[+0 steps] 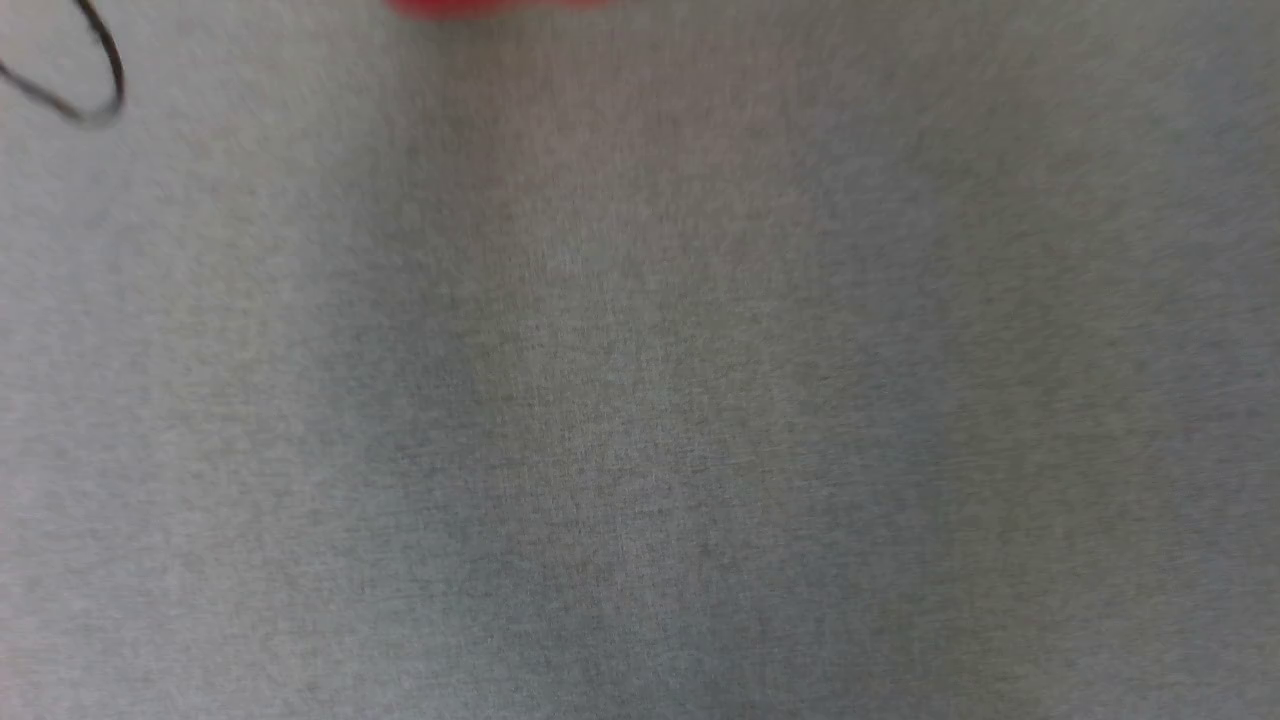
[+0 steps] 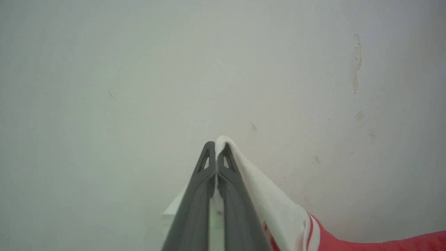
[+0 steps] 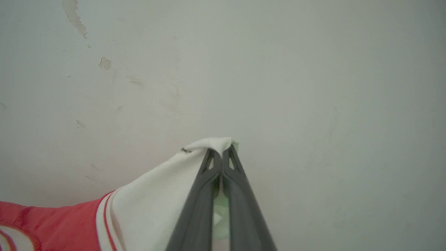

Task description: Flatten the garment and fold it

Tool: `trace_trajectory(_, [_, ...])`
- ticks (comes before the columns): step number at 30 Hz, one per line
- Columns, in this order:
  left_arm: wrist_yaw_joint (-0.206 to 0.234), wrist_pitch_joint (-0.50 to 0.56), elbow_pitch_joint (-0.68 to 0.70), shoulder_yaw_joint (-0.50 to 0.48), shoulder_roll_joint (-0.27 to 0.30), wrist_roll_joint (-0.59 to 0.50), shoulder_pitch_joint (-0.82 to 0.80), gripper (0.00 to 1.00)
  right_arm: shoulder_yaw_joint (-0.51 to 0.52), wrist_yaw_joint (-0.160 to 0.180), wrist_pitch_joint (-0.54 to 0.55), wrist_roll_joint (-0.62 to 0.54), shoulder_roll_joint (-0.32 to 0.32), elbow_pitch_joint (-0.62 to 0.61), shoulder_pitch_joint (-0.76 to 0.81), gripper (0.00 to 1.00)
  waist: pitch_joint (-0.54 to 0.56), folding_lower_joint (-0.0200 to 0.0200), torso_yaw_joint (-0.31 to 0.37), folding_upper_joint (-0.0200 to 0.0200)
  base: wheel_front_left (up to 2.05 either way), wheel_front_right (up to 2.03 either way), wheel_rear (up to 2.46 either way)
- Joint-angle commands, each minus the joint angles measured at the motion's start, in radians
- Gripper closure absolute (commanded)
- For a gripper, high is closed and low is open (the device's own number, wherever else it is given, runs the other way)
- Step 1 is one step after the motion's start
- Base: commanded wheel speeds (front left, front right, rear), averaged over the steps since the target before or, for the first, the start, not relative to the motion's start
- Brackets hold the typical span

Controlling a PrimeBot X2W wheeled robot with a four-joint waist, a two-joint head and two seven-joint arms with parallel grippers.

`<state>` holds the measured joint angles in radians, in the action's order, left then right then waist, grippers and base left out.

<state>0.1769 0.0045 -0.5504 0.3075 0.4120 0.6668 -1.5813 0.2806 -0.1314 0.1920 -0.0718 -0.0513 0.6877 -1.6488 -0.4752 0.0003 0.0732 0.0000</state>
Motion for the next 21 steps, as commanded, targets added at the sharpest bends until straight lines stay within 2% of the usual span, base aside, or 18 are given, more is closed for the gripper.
trace_trajectory(1, [-0.019, -0.043, -0.004, -0.009, -0.009, -0.007, -0.038, 1.0, 0.003, 0.001, -0.029, -0.026, 0.001, -0.01, -0.031, 1.0, -0.156, -0.0003, -0.021, 0.0, 0.0, 0.0, 0.0])
trace_trajectory(5, [-0.067, -0.14, -0.024, -0.026, -0.026, 0.007, -0.071, 1.0, 0.017, 0.001, -0.079, -0.063, 0.001, -0.017, -0.055, 1.0, -0.236, -0.0003, -0.033, 0.0, 0.0, 0.0, 0.0])
trace_trajectory(10, [-0.129, -0.183, -0.084, -0.028, -0.02, 0.026, -0.05, 1.0, 0.028, 0.001, -0.1, -0.067, 0.001, 0.0, -0.044, 1.0, -0.3, -0.0003, -0.042, 0.0, 0.0, 0.0, 0.0])
trace_trajectory(14, [-0.18, -0.184, -0.121, -0.036, -0.006, 0.055, -0.023, 1.0, 0.017, 0.001, -0.097, -0.059, 0.0, 0.0, -0.013, 1.0, -0.318, -0.0003, -0.05, 0.0, 0.0, 0.0, 0.0])
trace_trajectory(15, [-0.18, -0.184, -0.121, -0.036, -0.006, 0.055, -0.023, 1.0, 0.017, 0.001, -0.097, -0.059, 0.0, 0.0, -0.013, 1.0, -0.318, -0.0003, -0.05, 0.0, 0.0, 0.0, 0.0])
trace_trajectory(21, [-0.246, -0.114, -0.138, -0.051, 0.022, 0.126, 0.041, 1.0, -0.044, 0.001, -0.065, 0.044, -0.027, -0.043, 0.077, 1.0, -0.278, -0.0003, -0.059, 0.0, 0.0, 0.0, 0.0])
